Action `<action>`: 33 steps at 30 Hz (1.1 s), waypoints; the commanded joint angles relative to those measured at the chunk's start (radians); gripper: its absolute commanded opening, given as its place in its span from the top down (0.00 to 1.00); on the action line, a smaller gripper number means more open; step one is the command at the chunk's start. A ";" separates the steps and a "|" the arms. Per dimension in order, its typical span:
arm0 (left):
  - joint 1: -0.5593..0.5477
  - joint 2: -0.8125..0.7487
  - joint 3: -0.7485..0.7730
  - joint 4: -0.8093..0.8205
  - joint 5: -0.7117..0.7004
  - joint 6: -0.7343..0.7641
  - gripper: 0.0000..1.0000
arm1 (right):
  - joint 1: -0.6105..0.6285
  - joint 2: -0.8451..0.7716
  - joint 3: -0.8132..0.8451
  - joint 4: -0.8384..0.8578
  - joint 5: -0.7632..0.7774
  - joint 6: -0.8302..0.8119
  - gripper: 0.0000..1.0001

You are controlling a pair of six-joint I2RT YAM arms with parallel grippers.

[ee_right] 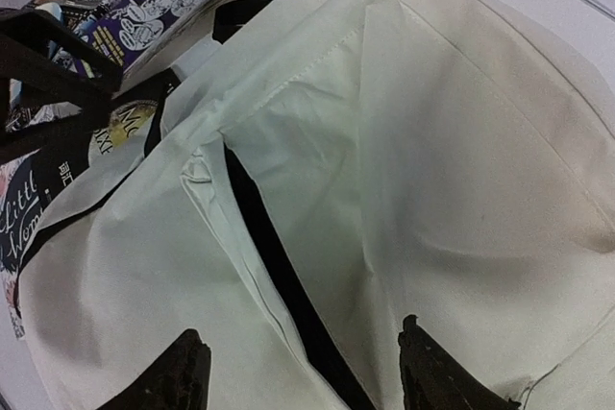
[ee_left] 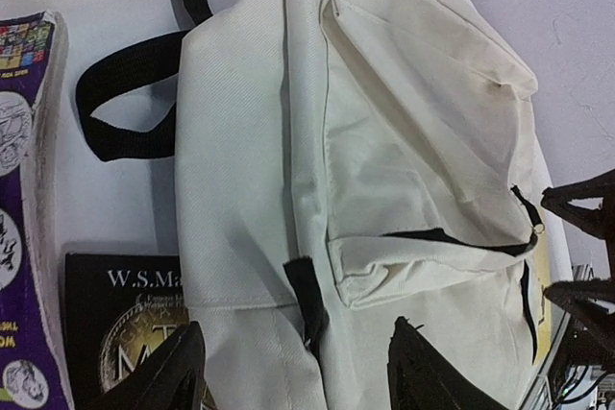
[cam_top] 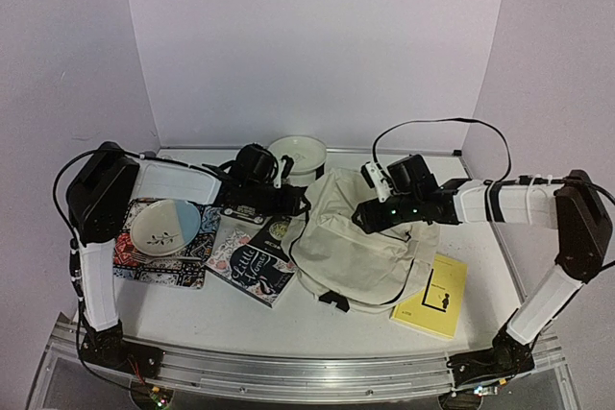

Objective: Pack the student bag
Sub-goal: Pick up the largest pocket of the bag from the student bag.

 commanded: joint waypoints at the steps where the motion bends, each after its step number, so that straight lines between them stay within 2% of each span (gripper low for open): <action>1: 0.002 0.091 0.132 0.007 0.035 -0.032 0.37 | 0.018 0.062 0.090 -0.029 0.008 -0.051 0.32; 5: 0.001 0.153 0.194 0.006 0.049 -0.047 0.46 | 0.029 0.109 0.137 -0.041 -0.009 -0.075 0.32; 8: 0.003 0.175 0.212 0.007 0.064 -0.058 0.57 | 0.031 0.140 0.163 -0.045 -0.021 -0.091 0.32; 14: 0.001 0.144 0.179 0.006 0.084 -0.061 0.87 | 0.032 0.231 0.222 -0.060 -0.043 -0.108 0.32; 17: 0.001 0.108 0.140 0.007 0.094 -0.064 0.99 | 0.032 0.267 0.250 -0.070 -0.034 -0.105 0.36; 21: 0.001 0.026 0.069 0.007 0.094 -0.065 1.00 | 0.031 0.293 0.274 -0.079 0.012 -0.096 0.54; 25: -0.002 -0.063 -0.007 0.006 0.109 -0.066 1.00 | 0.026 0.292 0.302 -0.089 0.106 -0.077 0.88; 27: -0.008 -0.105 -0.043 0.006 0.120 -0.065 1.00 | 0.019 0.290 0.323 -0.099 0.151 -0.058 1.00; 33: -0.046 -0.216 -0.118 0.005 0.182 -0.057 1.00 | -0.020 0.302 0.411 -0.139 0.252 0.024 1.00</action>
